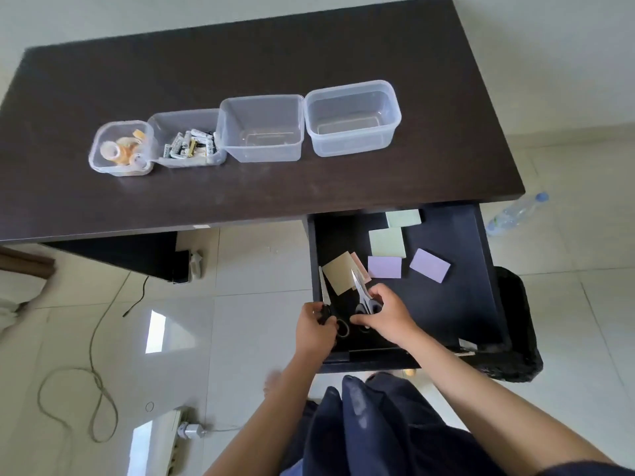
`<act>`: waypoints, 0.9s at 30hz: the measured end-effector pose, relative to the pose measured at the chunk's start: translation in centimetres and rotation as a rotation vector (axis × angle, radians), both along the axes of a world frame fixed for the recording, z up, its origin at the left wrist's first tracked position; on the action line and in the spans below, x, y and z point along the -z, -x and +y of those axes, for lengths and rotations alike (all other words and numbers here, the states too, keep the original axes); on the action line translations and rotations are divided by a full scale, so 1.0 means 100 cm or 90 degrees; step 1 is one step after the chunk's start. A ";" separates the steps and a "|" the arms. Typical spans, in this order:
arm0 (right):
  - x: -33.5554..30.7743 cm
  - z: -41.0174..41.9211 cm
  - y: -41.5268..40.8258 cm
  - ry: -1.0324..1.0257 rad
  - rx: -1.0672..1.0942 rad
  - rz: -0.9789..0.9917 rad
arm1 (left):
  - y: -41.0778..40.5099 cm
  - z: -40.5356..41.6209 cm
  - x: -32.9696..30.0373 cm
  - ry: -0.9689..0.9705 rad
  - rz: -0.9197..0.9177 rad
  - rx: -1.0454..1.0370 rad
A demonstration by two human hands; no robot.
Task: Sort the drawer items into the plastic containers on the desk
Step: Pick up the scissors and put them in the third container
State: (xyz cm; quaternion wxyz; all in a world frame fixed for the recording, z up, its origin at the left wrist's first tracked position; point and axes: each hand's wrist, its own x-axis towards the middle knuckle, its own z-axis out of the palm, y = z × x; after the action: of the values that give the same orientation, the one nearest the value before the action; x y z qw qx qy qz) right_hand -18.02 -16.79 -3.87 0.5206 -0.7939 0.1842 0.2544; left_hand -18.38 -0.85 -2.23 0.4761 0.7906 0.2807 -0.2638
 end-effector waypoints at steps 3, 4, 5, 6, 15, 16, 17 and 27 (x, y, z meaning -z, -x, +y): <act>-0.033 0.041 -0.007 -0.017 0.012 -0.048 | -0.010 0.039 -0.022 0.049 -0.042 -0.041; -0.041 0.055 -0.010 -0.022 0.014 -0.066 | -0.013 0.055 -0.028 0.063 -0.056 -0.049; -0.048 0.070 -0.013 -0.033 0.017 -0.086 | -0.017 0.072 -0.035 0.072 -0.070 -0.053; -0.055 0.085 -0.017 -0.047 0.021 -0.107 | -0.020 0.088 -0.040 0.076 -0.081 -0.050; -0.106 0.170 -0.083 -0.015 0.025 -0.247 | -0.075 0.200 -0.097 0.063 -0.214 0.042; -0.112 0.171 -0.092 -0.017 0.030 -0.255 | -0.083 0.205 -0.103 0.061 -0.227 0.058; -0.118 0.171 -0.101 -0.015 0.035 -0.263 | -0.092 0.209 -0.111 0.059 -0.240 0.071; -0.173 0.131 -0.222 0.160 0.068 -0.353 | -0.216 0.199 -0.159 -0.023 -0.350 0.231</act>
State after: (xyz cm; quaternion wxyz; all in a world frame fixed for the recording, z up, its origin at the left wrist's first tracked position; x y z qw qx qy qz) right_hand 4.22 -3.67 13.45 0.4612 -0.8805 0.1065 -0.0249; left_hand 3.24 19.04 13.66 0.4652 0.8776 0.0009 -0.1161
